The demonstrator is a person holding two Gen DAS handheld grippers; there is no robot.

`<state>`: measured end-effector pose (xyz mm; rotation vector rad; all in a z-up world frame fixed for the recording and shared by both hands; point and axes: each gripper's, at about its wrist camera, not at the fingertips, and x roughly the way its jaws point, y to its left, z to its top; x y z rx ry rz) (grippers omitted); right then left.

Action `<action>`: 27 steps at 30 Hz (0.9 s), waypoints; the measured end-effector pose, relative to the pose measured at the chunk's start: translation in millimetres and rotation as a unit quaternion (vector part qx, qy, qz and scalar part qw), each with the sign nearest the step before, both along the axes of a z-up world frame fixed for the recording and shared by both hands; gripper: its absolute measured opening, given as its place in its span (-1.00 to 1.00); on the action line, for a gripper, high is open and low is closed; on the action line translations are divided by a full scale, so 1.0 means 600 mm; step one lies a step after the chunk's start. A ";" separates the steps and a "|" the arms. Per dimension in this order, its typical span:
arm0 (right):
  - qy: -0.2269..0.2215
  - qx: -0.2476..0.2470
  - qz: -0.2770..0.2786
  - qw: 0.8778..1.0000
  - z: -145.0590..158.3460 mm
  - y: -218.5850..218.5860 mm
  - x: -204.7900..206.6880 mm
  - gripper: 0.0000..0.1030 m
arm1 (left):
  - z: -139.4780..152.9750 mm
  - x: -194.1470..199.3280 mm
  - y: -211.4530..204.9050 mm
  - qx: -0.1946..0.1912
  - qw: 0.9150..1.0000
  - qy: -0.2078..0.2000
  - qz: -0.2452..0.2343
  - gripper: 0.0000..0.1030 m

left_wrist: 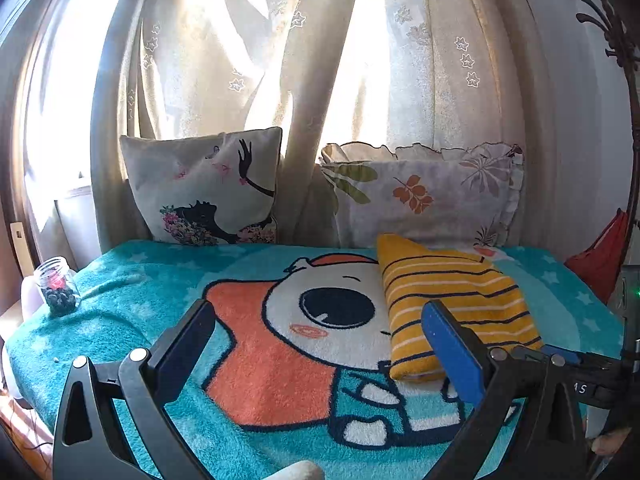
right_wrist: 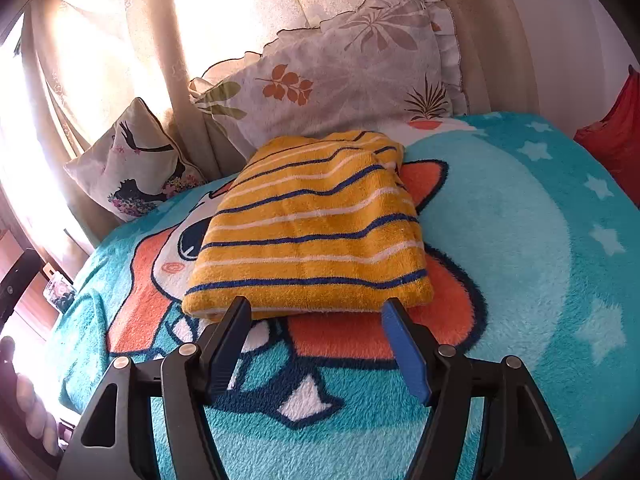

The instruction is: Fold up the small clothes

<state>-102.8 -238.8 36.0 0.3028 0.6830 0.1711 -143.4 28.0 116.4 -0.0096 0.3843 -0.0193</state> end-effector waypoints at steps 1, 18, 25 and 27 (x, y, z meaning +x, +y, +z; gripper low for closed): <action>-0.001 -0.003 0.000 1.000 0.000 0.002 -0.001 0.43 | -0.002 0.002 -0.001 -0.005 1.000 0.009 -0.005 0.99; 0.010 -0.019 -0.029 0.999 -0.018 0.006 -0.010 0.48 | -0.080 0.054 -0.029 -0.001 0.988 0.148 -0.032 0.99; 0.008 -0.042 -0.027 0.999 -0.016 0.019 -0.007 0.50 | -0.099 0.069 -0.022 -0.007 0.983 0.182 -0.031 0.99; 0.007 -0.047 -0.026 0.999 -0.016 0.024 -0.007 0.50 | -0.101 0.071 -0.020 -0.009 0.982 0.187 -0.031 0.99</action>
